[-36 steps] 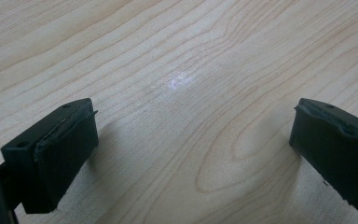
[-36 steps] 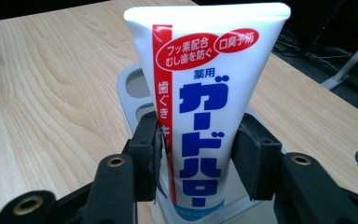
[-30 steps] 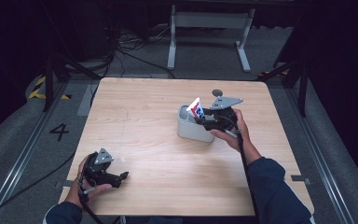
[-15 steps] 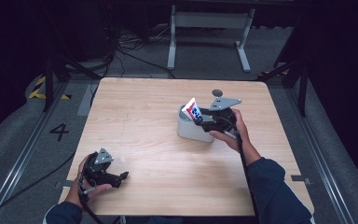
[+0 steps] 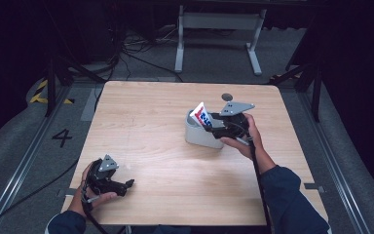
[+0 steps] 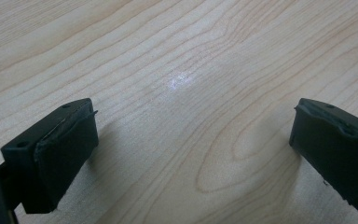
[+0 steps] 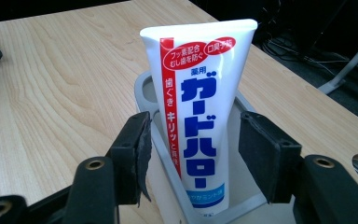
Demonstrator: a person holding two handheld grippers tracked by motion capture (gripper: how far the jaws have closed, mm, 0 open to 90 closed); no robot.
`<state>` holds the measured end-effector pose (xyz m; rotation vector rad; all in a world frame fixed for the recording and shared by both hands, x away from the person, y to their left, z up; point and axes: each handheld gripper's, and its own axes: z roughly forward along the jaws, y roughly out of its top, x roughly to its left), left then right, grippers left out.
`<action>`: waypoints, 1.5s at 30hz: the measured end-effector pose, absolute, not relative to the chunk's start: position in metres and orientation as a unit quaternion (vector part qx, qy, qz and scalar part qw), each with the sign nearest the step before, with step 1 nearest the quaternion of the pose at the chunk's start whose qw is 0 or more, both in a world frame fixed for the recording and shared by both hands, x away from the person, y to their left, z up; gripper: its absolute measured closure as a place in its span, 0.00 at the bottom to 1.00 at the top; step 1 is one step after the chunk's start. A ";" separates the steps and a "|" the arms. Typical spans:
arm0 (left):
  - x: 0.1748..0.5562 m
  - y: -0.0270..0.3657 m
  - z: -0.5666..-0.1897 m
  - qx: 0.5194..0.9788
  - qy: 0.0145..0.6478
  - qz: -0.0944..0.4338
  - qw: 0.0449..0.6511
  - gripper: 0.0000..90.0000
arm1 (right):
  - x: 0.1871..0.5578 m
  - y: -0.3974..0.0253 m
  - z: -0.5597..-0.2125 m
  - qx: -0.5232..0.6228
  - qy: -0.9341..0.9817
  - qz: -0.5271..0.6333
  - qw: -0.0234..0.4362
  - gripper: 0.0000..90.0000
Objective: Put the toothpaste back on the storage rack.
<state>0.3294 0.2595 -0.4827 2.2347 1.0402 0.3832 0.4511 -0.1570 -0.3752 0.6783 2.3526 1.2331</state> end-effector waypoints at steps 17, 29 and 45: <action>0.329 0.259 -0.483 0.849 0.396 0.145 0.317 0.02 | 0.439 -0.169 -0.367 0.237 0.842 0.433 0.215 0.46; 0.329 0.259 -0.483 0.848 0.397 0.146 0.319 0.02 | 0.427 -0.181 -0.362 0.232 0.842 0.431 0.225 0.46; 0.328 0.259 -0.483 0.847 0.400 0.147 0.319 0.02 | 0.404 -0.199 -0.360 0.220 0.841 0.432 0.239 0.45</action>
